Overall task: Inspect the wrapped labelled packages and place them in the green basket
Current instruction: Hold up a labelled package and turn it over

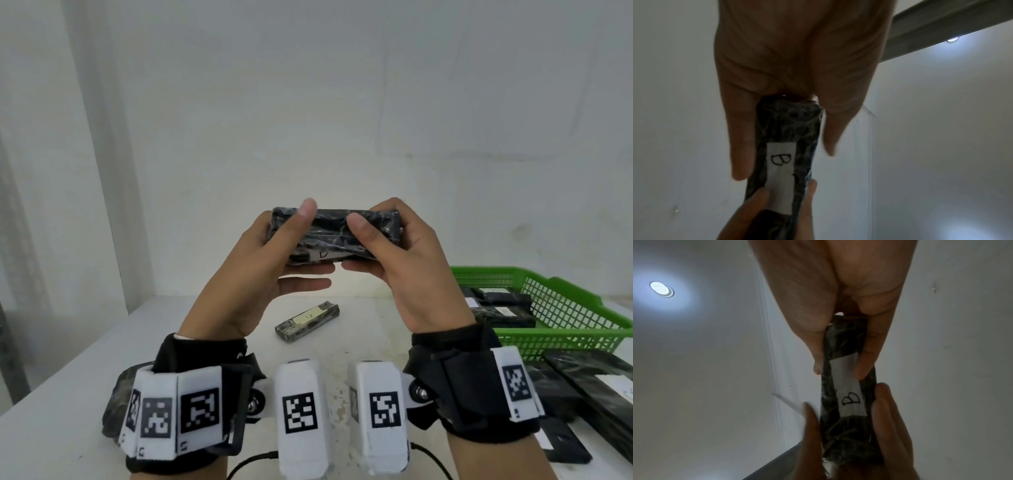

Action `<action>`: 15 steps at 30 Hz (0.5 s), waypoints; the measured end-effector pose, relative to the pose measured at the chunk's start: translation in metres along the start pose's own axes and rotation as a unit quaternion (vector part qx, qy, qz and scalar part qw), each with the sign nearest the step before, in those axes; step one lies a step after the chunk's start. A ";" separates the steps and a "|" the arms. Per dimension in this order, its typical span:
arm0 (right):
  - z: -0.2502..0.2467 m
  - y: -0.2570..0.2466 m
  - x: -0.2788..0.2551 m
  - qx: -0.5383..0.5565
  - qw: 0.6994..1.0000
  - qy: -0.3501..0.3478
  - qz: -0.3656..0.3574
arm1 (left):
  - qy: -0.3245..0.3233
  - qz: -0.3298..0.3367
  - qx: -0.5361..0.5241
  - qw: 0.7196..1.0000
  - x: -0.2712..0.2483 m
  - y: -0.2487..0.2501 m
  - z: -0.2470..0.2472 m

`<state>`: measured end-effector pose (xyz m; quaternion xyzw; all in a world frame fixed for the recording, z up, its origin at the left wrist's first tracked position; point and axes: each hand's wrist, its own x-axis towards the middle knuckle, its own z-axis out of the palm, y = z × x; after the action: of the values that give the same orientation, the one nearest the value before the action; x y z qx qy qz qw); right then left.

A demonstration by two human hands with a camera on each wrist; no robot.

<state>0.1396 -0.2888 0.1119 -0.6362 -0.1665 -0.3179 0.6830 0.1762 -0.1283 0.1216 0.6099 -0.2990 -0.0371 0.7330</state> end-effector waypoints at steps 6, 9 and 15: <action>-0.001 -0.003 -0.001 -0.004 1.000 -0.014 -0.002 | 0.012 0.022 -0.040 0.999 0.003 -0.005 -0.001; -0.002 -0.003 0.000 0.010 0.999 -0.047 0.015 | 0.003 0.024 -0.045 0.999 0.003 -0.005 -0.003; -0.006 -0.001 0.001 0.005 1.000 -0.023 0.015 | -0.034 0.024 -0.049 0.998 0.003 -0.005 -0.005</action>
<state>0.1380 -0.2952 0.1125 -0.6423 -0.1744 -0.2921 0.6869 0.1823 -0.1266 0.1179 0.5644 -0.3360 -0.0541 0.7521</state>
